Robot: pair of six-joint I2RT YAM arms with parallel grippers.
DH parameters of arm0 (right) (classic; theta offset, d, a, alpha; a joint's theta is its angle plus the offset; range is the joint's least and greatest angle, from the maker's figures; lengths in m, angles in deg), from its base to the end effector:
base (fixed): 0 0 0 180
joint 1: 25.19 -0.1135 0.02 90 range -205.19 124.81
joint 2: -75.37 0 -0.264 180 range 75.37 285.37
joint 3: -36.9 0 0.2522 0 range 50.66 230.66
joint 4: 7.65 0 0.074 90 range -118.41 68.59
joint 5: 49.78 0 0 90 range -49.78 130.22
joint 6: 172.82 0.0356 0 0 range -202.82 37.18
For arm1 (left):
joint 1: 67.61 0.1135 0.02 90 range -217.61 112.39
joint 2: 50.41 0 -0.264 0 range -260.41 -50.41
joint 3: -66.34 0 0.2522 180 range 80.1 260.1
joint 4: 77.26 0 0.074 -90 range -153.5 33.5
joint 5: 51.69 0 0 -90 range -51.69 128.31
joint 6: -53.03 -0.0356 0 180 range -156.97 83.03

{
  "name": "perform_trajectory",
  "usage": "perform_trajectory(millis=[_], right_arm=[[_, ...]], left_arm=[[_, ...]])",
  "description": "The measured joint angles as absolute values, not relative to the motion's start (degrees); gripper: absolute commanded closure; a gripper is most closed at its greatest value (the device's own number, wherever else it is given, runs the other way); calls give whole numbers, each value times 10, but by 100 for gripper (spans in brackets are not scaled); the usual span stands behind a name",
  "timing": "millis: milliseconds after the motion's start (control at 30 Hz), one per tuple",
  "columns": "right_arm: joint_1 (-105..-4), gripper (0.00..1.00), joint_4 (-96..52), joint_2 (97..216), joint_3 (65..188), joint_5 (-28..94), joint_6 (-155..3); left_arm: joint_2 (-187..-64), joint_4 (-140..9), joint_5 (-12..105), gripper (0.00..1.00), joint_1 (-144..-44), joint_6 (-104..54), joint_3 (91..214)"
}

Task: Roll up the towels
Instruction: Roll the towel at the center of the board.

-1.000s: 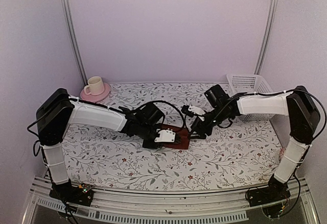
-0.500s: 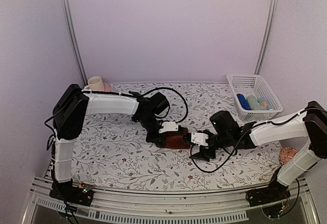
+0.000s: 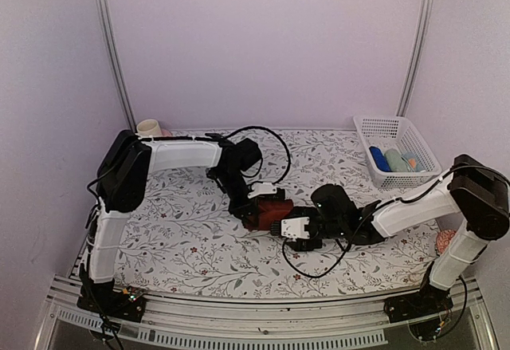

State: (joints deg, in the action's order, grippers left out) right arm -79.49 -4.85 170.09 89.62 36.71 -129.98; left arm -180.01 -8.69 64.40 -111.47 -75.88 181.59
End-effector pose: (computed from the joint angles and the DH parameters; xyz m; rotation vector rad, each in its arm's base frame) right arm 0.1815 0.2563 0.1386 -1.7679 1.4030 0.1357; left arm 0.3105 -0.3201 0.1492 1.9890 2.1931 -0.6932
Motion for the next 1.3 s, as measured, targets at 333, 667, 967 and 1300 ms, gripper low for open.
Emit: perform_trajectory(millis=[333, 667, 967, 1300], right_arm=[[-803, 39, -37, 1770, 969, 424, -1340], [-804, 75, -44, 1812, 1000, 444, -1349], [-800, 80, -103, 1830, 1046, 441, -1330], [-769, 85, -223, 1832, 1107, 348, -1306]], left_arm=[[-1834, -34, 672, 76, -1103, -761, 1868], [-1872, 18, 706, 70, -1090, -763, 1923], [-1862, 23, 715, 47, -1084, -763, 1920], [-1682, -136, 671, 42, -1055, -753, 1751]])
